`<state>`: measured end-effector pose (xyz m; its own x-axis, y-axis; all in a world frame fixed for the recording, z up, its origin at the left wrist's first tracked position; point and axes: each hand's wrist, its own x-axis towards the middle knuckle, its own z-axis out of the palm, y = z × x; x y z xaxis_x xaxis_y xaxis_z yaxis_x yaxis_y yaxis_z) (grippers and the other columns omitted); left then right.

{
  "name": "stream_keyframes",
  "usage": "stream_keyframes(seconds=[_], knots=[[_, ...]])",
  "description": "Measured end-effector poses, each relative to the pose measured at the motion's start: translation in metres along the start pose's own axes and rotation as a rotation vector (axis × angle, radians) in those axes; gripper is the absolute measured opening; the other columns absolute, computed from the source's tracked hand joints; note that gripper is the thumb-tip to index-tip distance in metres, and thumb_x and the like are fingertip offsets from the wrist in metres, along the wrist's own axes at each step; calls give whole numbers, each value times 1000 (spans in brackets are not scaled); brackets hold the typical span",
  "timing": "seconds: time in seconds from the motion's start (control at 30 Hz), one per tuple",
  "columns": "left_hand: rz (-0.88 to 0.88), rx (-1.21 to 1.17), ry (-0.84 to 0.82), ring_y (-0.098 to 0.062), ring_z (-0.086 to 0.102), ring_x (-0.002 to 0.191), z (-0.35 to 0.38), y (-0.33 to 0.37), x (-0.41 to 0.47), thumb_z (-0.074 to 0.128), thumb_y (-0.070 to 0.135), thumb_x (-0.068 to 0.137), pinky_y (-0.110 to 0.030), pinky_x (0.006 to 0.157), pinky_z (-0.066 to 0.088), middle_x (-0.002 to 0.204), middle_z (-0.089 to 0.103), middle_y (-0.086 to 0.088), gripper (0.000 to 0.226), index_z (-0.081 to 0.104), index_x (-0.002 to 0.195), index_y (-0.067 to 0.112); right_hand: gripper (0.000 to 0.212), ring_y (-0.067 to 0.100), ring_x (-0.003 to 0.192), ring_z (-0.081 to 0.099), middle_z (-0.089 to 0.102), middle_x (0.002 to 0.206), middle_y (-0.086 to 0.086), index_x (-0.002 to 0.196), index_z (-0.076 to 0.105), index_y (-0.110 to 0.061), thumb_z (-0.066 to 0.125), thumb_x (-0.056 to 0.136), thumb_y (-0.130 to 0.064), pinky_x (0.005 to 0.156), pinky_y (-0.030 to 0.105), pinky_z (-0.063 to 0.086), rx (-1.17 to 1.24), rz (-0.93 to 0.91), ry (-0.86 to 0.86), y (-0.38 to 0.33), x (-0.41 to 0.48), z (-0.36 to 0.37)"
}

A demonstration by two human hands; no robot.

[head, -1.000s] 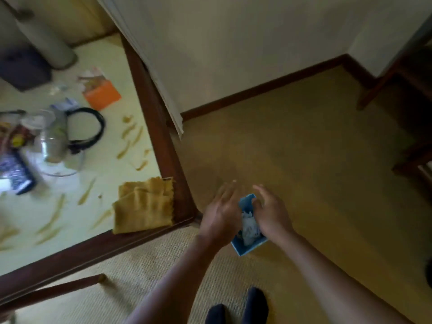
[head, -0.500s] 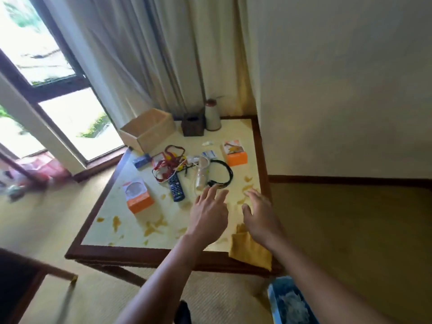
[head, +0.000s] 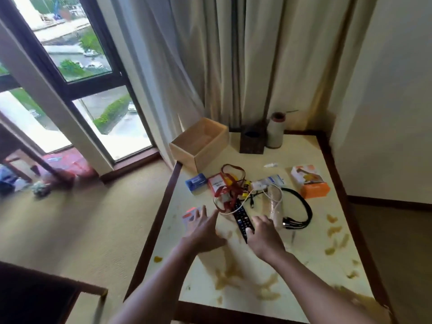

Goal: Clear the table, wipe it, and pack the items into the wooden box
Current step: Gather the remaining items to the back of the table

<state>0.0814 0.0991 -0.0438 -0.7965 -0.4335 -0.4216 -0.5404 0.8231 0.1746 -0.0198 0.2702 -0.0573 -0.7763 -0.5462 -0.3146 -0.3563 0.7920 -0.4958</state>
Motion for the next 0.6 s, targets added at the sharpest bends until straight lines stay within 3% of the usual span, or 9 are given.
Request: stream_keyframes(seconds=[0.13,0.23,0.37,0.5,0.6], knots=[[26,28,-170,-45,-20,153,10,-28,26,82,68,66,-75,118,4,168,-19,-18,135,-10,161,37,49,29,135,40,41,148,7,147,43,-17,46,102,-36,108,40,40,-71,137,-56,-9,27,22],[80,102,-190,-46,-26,151,17,-41,35,80,70,67,-81,113,-4,166,-28,-19,137,-15,161,38,49,29,132,40,42,144,7,142,45,-17,49,100,-40,103,40,42,-144,178,-47,-13,39,31],[113,109,-111,-45,-15,154,26,-52,42,77,66,71,-77,116,-2,167,-17,-19,125,-5,162,38,57,29,131,41,45,142,7,141,45,-15,57,95,-48,102,41,43,-233,191,-41,-18,55,41],[130,33,2,-40,5,151,30,-58,44,70,74,67,-65,120,14,165,1,-16,118,9,161,38,51,28,125,45,50,135,7,132,51,-15,58,91,-44,99,40,43,-279,174,-26,-20,61,41],[116,-85,77,-35,15,147,21,-52,48,62,82,67,-50,118,24,159,8,-9,113,14,160,38,51,28,115,54,48,132,8,129,51,-14,61,88,-43,85,36,46,-277,148,-15,-24,61,28]])
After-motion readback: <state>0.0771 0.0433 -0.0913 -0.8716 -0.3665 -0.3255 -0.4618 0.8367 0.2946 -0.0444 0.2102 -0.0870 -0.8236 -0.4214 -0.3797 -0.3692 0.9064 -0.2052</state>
